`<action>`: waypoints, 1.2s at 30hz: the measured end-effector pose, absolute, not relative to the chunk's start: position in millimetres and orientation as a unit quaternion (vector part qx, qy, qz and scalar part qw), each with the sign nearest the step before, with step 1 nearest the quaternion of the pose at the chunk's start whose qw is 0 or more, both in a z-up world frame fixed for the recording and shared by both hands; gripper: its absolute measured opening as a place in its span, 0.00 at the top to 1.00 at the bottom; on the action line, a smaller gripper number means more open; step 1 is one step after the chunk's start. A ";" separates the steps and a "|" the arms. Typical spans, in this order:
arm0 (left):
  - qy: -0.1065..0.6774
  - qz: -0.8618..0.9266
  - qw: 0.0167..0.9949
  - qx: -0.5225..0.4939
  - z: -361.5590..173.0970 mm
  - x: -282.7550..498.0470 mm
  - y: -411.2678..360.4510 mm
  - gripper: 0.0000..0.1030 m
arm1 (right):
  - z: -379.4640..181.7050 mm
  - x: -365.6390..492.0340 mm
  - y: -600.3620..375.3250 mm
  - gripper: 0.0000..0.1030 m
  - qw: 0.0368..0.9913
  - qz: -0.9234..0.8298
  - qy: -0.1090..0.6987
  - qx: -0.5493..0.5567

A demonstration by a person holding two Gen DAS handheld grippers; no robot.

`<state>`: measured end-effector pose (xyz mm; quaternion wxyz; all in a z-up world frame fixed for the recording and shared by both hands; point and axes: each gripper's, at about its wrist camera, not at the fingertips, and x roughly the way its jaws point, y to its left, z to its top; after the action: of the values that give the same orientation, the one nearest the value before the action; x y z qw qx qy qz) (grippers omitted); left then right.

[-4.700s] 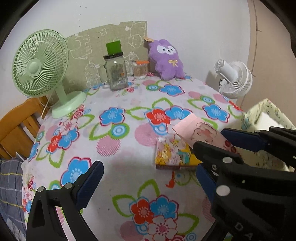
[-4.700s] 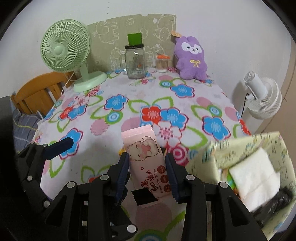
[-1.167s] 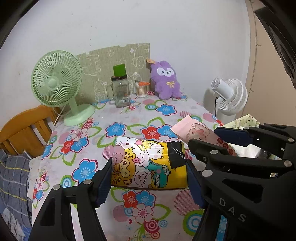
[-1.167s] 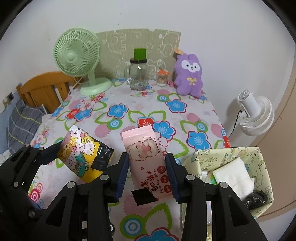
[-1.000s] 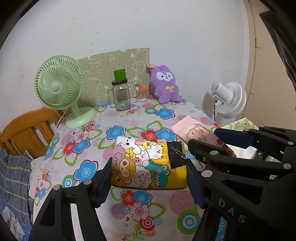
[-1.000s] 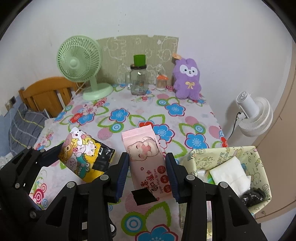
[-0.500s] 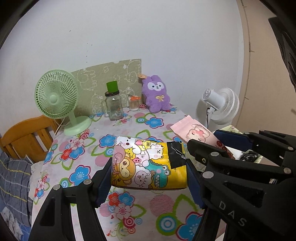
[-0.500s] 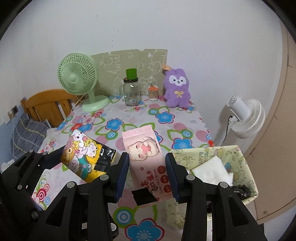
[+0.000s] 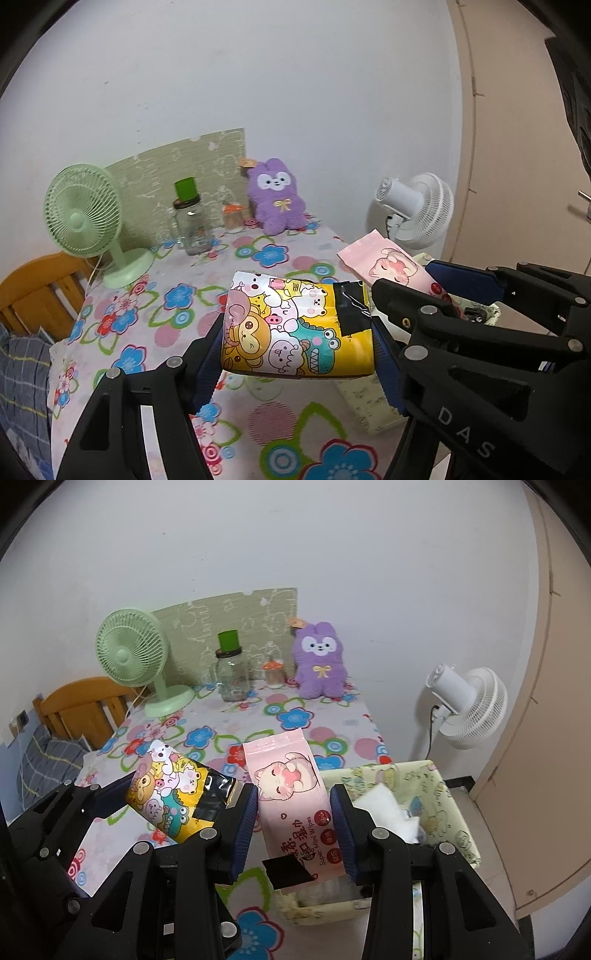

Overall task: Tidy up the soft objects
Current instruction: 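Carry the wet-wipe pack and tissue pack over the fabric box, then open both grippers to drop the two packs into the box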

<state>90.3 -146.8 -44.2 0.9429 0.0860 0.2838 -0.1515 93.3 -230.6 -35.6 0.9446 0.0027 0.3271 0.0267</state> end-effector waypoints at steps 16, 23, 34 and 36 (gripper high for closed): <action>0.308 -0.195 0.924 0.114 -67.9 110.0 -208.9 0.28 | -60.3 104.3 -294.2 0.58 0.937 -0.013 0.348 0.034; 0.337 -0.202 0.912 0.119 -88.1 123.9 -223.9 0.27 | -81.2 115.0 -310.4 0.57 0.927 -0.021 0.373 0.043; 0.355 -0.207 0.898 0.156 -110.5 129.8 -234.0 0.19 | -108.5 124.9 -320.3 0.52 0.912 -0.027 0.405 0.053; 0.354 -0.207 0.897 0.165 -112.0 128.7 -234.6 0.18 | -110.6 125.2 -321.3 0.49 0.911 -0.029 0.408 0.053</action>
<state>128.7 -234.6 -112.0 0.8972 0.1651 0.3536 -0.2066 125.2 -321.3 -110.6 0.9112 0.0528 0.4075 -0.0294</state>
